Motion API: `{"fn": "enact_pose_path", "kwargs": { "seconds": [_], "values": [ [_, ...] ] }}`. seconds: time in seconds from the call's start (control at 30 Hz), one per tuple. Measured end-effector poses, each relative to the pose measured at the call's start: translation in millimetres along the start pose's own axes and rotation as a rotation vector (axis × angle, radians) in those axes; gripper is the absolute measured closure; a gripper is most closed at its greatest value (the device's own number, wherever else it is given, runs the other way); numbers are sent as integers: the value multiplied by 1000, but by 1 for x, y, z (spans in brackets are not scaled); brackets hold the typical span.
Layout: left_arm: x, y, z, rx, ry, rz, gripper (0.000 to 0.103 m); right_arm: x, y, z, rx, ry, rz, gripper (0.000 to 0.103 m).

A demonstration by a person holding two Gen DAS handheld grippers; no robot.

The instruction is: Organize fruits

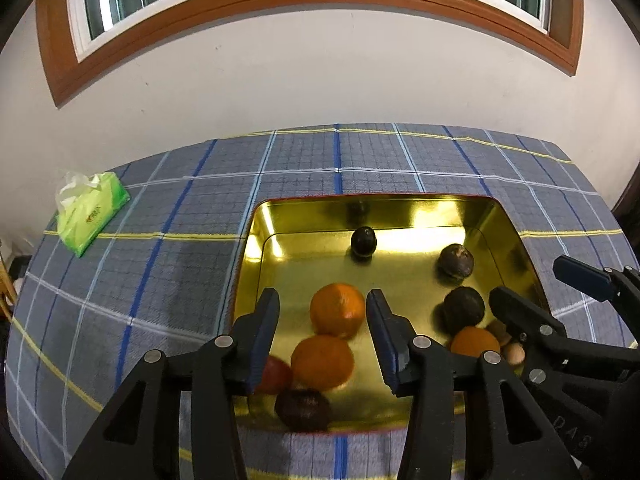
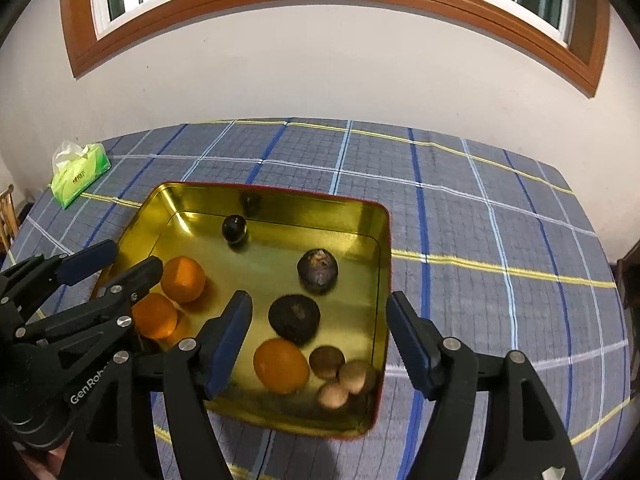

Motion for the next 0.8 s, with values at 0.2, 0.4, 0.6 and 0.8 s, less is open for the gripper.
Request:
{"fn": "enact_pose_path", "kwargs": {
  "seconds": [0.2, 0.4, 0.6, 0.8],
  "values": [
    [-20, 5, -17, -25, -9, 10, 56, -20, -2, -16, 16, -30, -24, 36],
    [-43, 11, -38, -64, -30, 40, 55, -39, 0, -32, 38, -58, -41, 34],
    [-63, 15, -58, -78, -58, 76, 55, -49, 4, -52, 38, -54, -22, 33],
    [-71, 13, -74, -78, -54, 69, 55, -62, 8, -65, 33, -76, -32, 33]
  ]
}}
Point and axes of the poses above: each gripper's, at about its wrist camera, not at the fingertips, and x roughly the way its jaws point, y to its left, z to its top, the point moved 5 cm from there along x, roughly the way its jaws point, and after that the axes turned 1 degree about x, right-handed, at the moved point
